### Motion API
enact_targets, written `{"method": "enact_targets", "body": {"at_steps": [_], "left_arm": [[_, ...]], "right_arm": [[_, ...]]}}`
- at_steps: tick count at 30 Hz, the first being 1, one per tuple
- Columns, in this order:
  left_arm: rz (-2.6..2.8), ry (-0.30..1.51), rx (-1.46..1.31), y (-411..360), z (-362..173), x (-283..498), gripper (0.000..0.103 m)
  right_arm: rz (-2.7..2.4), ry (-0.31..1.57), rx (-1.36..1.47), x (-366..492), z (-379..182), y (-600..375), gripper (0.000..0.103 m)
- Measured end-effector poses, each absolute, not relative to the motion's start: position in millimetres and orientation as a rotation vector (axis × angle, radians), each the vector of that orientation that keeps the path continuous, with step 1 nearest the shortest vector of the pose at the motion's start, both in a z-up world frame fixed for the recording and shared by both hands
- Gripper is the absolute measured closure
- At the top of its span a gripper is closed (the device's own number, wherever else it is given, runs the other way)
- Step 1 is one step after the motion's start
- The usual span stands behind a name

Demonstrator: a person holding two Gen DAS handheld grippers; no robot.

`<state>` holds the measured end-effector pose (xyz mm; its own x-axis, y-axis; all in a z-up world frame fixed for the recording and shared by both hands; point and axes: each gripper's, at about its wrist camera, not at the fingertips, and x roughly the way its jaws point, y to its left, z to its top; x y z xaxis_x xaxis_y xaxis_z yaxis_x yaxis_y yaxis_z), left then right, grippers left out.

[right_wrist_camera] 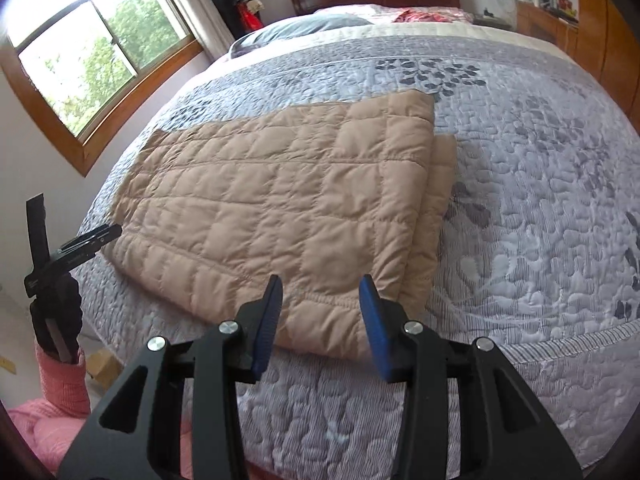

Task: Fold large clothes

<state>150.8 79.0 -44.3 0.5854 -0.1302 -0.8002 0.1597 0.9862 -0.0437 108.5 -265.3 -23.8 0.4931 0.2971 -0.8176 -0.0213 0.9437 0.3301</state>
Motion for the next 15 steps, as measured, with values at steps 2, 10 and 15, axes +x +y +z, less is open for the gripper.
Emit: {"method": "enact_targets", "body": {"at_steps": [2, 10, 15], "left_arm": [[-0.154, 0.934, 0.027, 85, -41, 140, 0.033], [-0.123, 1.02, -0.17, 126, -55, 112, 0.031], [-0.174, 1.079, -0.34, 138, -81, 120, 0.031]], "right_arm": [[0.206, 1.059, 0.289, 110, -27, -264, 0.065], [0.189, 1.15, 0.286, 121, -64, -260, 0.086], [0.194, 1.183, 0.316, 126, -87, -265, 0.091]]}}
